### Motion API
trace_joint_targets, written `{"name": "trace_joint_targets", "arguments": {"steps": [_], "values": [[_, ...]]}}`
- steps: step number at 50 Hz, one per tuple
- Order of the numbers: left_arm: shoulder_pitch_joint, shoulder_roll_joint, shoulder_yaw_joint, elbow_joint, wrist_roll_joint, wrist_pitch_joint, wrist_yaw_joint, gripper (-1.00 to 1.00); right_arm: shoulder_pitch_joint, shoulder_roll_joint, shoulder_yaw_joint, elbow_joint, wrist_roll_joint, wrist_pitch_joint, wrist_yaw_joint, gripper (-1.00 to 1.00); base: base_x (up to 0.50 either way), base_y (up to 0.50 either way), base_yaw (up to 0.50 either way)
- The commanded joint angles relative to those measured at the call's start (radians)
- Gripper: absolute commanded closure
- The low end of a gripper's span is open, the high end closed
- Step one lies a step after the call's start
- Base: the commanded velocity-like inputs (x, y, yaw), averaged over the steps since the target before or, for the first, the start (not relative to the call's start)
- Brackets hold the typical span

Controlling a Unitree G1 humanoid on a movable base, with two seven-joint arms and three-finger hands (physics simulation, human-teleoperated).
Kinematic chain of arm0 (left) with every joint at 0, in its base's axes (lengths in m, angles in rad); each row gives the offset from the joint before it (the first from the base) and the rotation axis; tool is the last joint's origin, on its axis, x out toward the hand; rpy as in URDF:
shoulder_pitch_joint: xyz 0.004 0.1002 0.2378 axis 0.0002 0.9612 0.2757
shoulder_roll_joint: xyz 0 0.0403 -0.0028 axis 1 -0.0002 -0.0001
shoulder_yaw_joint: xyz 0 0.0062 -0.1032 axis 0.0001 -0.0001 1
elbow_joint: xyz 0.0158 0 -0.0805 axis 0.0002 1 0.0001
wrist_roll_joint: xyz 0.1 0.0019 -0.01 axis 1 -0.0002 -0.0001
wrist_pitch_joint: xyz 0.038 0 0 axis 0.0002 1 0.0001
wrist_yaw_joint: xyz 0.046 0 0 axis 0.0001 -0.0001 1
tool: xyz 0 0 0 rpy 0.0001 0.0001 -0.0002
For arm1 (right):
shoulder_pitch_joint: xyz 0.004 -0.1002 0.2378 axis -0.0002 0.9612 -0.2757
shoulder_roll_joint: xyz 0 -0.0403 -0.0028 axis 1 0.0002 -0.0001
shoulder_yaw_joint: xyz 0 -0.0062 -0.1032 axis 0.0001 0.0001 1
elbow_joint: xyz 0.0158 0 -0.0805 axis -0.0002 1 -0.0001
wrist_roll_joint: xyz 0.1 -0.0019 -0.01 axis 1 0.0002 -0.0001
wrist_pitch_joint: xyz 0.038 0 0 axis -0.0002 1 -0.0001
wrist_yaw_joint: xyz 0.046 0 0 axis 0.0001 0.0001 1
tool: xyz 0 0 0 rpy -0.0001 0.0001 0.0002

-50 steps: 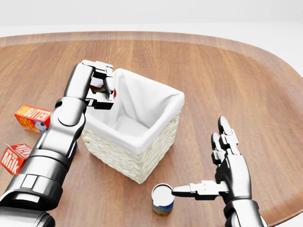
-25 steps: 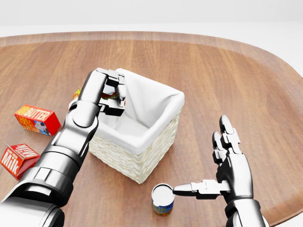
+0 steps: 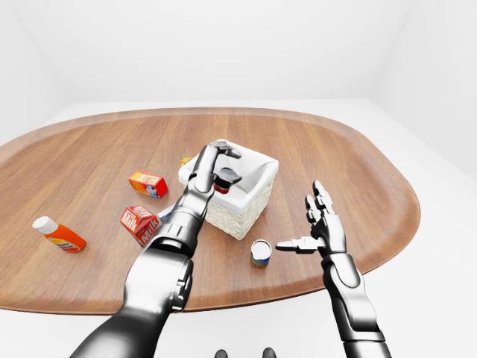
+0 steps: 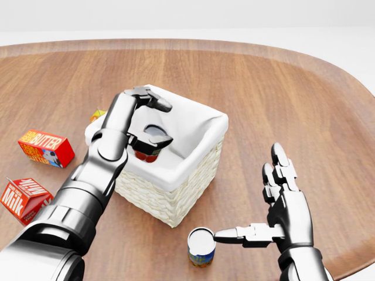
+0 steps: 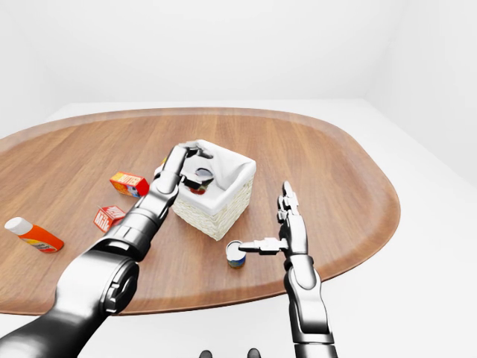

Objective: Pick up the tomato sauce, and put it in the basket.

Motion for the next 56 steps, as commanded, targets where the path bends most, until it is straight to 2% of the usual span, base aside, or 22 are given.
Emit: {"name": "trace_joint_targets", "arguments": {"steps": [1, 13, 23, 29, 34, 37, 40, 41, 42, 45, 46, 52, 56], "values": [[-0.009, -0.002, 0.004, -0.005, 0.01, 0.0, 0.018, -1.0, 0.003, 0.001, 0.003, -0.002, 0.002, 0.0, 0.002, -1.0, 0.0, 0.0, 0.0], [-0.008, -0.003, 0.001, -0.003, 0.019, 0.0, 0.03, -1.0, 0.004, 0.002, 0.004, -0.003, 0.001, -0.002, 0.001, -1.0, 0.0, 0.0, 0.0], [0.012, -0.004, 0.002, -0.067, 0.0, 0.0, 0.006, -1.0, 0.004, 0.003, 0.005, 0.0, 0.001, -0.004, 0.0, -1.0, 0.0, 0.0, 0.0], [0.03, 0.0, 0.003, -0.197, -0.035, 0.0, -0.033, -1.0, -0.002, 0.002, 0.004, 0.008, 0.001, -0.006, -0.001, -1.0, 0.0, 0.0, 0.0], [0.116, -0.011, -0.007, -0.518, -0.065, 0.0, -0.102, -1.0, -0.007, 0.0, 0.001, 0.019, 0.002, -0.011, -0.001, -1.0, 0.0, 0.0, 0.0], [0.141, -0.012, -0.007, -0.609, -0.074, 0.0, -0.119, -1.0, -0.007, -0.001, -0.002, 0.011, 0.005, -0.004, -0.001, -1.0, 0.0, 0.0, 0.0], [0.182, -0.011, -0.004, -0.74, -0.096, 0.054, -0.145, -1.0, -0.01, -0.002, -0.004, 0.014, 0.006, -0.004, -0.002, -1.0, 0.0, 0.0, 0.0], [0.183, -0.011, -0.004, -0.743, -0.097, 0.056, -0.145, -1.0, -0.01, -0.002, -0.004, 0.014, 0.006, -0.004, -0.002, -1.0, 0.0, 0.0, 0.0], [0.226, -0.012, 0.0, -0.857, -0.111, 0.117, -0.166, -1.0, -0.007, -0.001, -0.003, 0.012, 0.005, -0.006, -0.002, -1.0, 0.0, 0.0, 0.0], [0.272, -0.009, -0.002, -0.97, -0.126, 0.167, -0.181, -1.0, -0.004, 0.0, 0.0, 0.014, 0.002, -0.01, -0.002, -1.0, 0.0, 0.0, 0.0], [0.286, -0.008, -0.001, -1.007, -0.13, 0.175, -0.185, -1.0, -0.004, 0.0, 0.0, 0.015, 0.002, -0.011, -0.002, -1.0, 0.0, 0.0, 0.0], [0.427, -0.007, 0.007, -1.347, -0.172, 0.175, -0.226, -1.0, 0.002, 0.002, 0.005, 0.011, -0.003, -0.011, -0.003, -1.0, 0.0, 0.0, 0.0], [0.525, -0.001, 0.014, -1.489, -0.195, 0.175, -0.228, -1.0, 0.005, 0.003, 0.008, 0.013, -0.006, -0.015, -0.003, -1.0, 0.0, 0.0, 0.0]]}}
